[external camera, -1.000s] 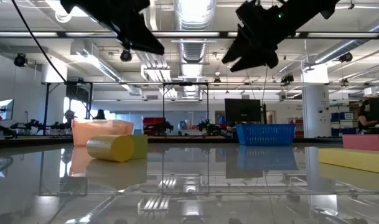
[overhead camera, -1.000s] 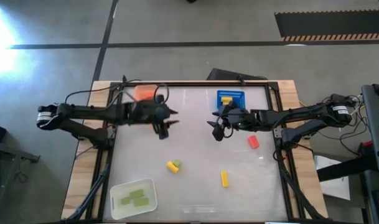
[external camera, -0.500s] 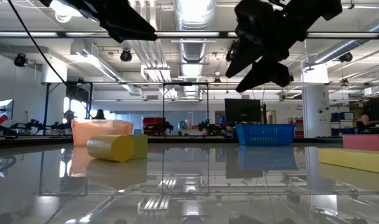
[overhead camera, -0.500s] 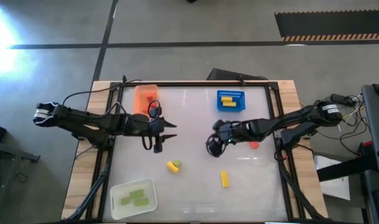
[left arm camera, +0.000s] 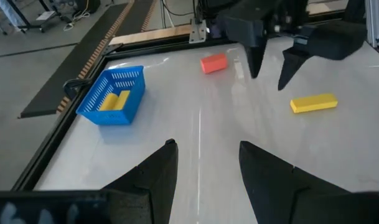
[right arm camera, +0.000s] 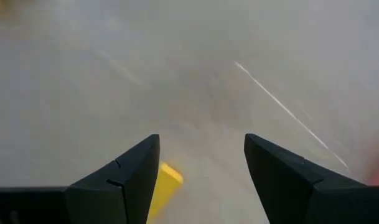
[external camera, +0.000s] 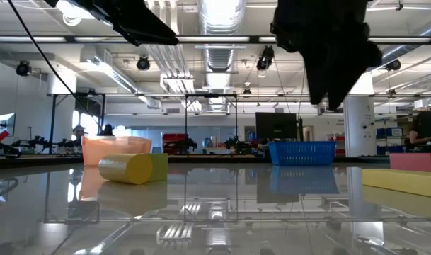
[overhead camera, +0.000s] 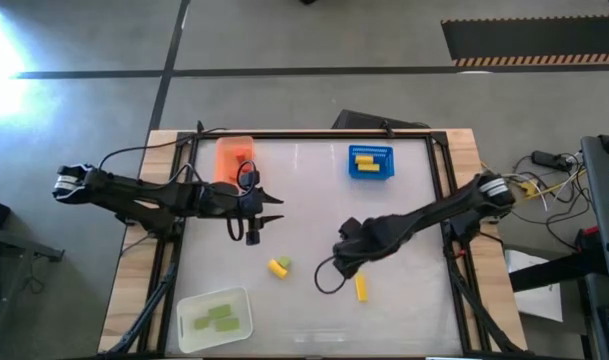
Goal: Sort & place blocks by color
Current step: Put the yellow wooden block into the blue basket
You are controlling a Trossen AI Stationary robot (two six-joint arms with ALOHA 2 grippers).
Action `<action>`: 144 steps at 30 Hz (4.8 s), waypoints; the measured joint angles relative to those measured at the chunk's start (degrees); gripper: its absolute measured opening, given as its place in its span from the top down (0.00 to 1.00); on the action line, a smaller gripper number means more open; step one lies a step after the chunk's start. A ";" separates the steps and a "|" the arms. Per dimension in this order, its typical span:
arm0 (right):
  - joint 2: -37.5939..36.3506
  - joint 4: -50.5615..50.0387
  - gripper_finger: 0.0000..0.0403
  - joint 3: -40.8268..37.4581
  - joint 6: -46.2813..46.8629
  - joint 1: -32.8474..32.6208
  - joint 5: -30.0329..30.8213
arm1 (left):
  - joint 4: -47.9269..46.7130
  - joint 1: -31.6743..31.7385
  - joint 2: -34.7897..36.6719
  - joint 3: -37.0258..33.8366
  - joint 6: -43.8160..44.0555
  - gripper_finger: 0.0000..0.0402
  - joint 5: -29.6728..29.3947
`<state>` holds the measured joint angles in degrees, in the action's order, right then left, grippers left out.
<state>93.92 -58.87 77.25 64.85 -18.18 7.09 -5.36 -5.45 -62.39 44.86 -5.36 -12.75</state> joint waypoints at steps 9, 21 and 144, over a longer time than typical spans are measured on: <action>7.47 -9.22 0.44 6.97 14.39 -4.48 -5.97 | -0.21 -0.04 0.09 -0.08 0.08 0.62 0.01; 11.20 -5.71 0.44 6.91 26.26 -7.07 -7.01 | -1.68 -0.17 -0.09 -0.24 0.52 0.62 0.04; 4.50 -2.77 0.77 8.14 -104.82 54.35 -0.69 | -4.64 -0.20 -0.17 -0.28 -0.03 0.62 0.07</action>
<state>98.43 -61.64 85.40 -39.97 36.16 6.41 -10.00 -5.65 -62.57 44.58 -5.39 -12.69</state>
